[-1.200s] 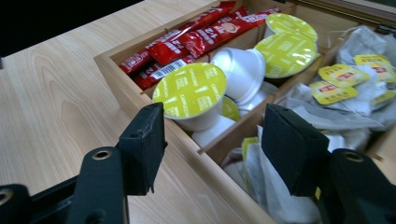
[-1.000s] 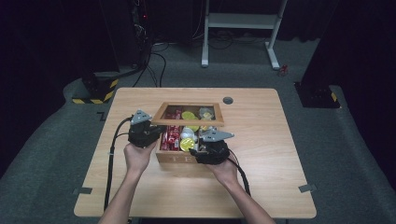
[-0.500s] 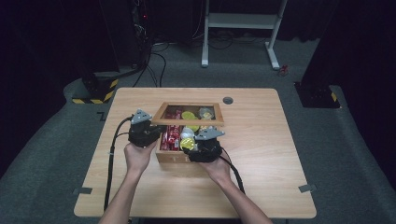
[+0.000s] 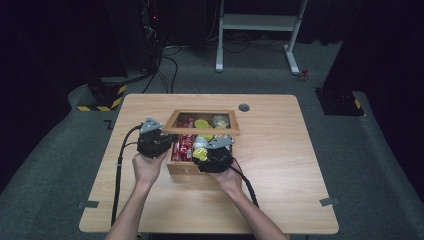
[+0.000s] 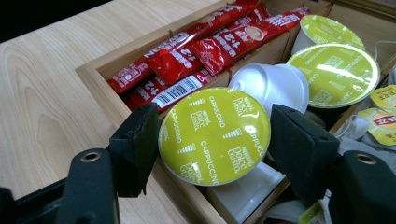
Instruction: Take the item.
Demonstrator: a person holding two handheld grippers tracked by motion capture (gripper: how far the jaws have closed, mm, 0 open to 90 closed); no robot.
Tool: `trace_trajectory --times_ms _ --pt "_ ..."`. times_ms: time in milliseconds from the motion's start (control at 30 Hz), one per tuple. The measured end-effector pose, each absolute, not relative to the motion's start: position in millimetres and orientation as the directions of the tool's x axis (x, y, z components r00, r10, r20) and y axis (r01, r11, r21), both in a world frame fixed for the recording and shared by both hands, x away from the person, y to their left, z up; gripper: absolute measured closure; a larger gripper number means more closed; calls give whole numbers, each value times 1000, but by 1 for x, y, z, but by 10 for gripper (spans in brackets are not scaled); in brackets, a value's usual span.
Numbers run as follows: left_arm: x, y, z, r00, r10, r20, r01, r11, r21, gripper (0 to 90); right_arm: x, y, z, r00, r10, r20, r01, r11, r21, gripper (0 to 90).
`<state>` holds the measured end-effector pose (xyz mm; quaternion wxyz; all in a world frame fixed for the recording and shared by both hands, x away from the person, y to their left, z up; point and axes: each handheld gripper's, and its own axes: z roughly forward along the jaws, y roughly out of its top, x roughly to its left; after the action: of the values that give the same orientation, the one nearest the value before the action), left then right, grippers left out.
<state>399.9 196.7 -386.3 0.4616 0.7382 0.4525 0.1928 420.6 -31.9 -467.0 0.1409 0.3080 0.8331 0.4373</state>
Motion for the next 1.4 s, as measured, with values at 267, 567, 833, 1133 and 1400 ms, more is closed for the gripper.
trace_trajectory --times_ms 267,567,833,1133,1400 --pt "400 197 -386 516 846 -135 489 -162 857 892 424 -32 -469 -761 648 22 389 429 815 394" --pt "400 197 -386 517 846 -133 490 -164 856 892 424 -32 -469 -757 653 19 388 427 816 400" --pt "400 197 -386 516 846 -136 490 -162 857 892 423 -34 -467 -757 653 28 386 412 825 400" --pt "400 197 -386 517 844 -141 488 -155 859 892 422 -39 -463 -753 657 42 392 396 830 401" --pt "400 197 -386 516 845 -138 486 -156 860 892 420 -47 -456 -748 661 62 397 370 840 402"
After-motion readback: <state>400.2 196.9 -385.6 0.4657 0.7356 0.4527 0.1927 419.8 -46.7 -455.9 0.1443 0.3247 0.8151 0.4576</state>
